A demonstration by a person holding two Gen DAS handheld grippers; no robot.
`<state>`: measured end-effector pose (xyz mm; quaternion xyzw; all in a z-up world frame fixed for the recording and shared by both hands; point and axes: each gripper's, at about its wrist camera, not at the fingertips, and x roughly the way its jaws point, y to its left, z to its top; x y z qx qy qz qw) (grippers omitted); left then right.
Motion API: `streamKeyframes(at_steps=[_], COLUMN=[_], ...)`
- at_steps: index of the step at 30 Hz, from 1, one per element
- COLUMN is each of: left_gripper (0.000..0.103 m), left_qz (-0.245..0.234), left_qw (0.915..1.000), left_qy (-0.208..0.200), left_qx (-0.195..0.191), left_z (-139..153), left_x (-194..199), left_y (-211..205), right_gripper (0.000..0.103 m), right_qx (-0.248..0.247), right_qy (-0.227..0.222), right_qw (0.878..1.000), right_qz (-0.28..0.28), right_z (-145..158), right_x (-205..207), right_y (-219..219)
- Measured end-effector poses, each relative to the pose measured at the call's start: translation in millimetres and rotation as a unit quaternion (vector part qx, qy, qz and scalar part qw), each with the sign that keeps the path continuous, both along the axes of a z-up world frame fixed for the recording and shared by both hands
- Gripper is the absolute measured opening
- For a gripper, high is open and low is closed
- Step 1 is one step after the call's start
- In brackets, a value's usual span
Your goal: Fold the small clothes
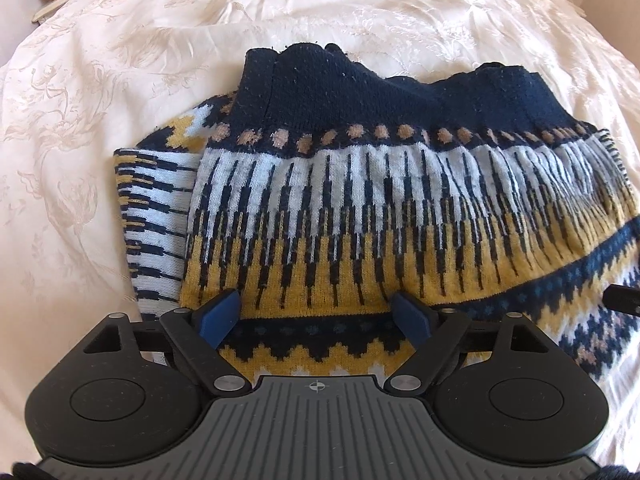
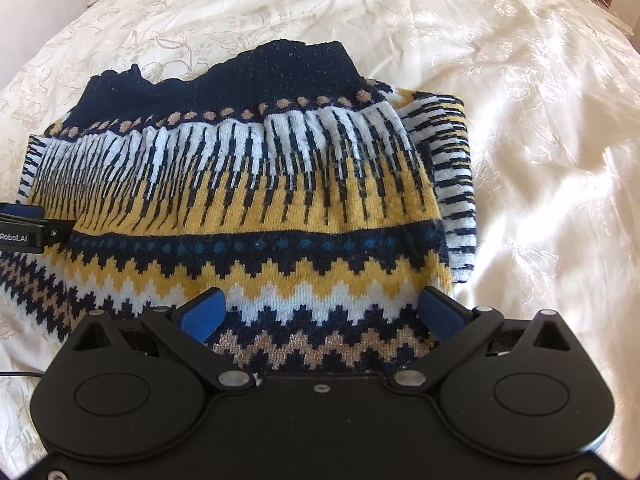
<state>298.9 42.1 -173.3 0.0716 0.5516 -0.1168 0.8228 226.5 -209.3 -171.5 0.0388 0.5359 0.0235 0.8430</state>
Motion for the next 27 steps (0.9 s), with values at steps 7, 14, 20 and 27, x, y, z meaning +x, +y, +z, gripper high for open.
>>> streamKeyframes(at_steps=[7, 14, 20, 27], left_gripper=[0.085, 0.085, 0.082, 0.072], left_qz=[-0.003, 0.014, 0.047, 0.073], left_qw=[0.9999, 0.9998, 0.9986, 0.9973], left_qy=[0.013, 0.008, 0.017, 0.003], left_qx=[0.004, 0.012, 0.019, 0.006], left_z=[-1, 0, 3, 28], left_x=[6, 3, -2, -21], left_y=[-2, -3, -6, -21], right_gripper=[0.102, 0.102, 0.102, 0.102], right_qx=[0.029, 0.121, 0.187, 0.24], right_qy=[0.007, -0.009, -0.013, -0.006], right_qw=[0.998, 0.987, 0.977, 0.964], right_qz=[-0.049, -0.109, -0.106, -0.116], right_z=[0, 3, -3, -17], right_x=[-14, -28, -16, -10], right_y=[-39, -92, -111, -122])
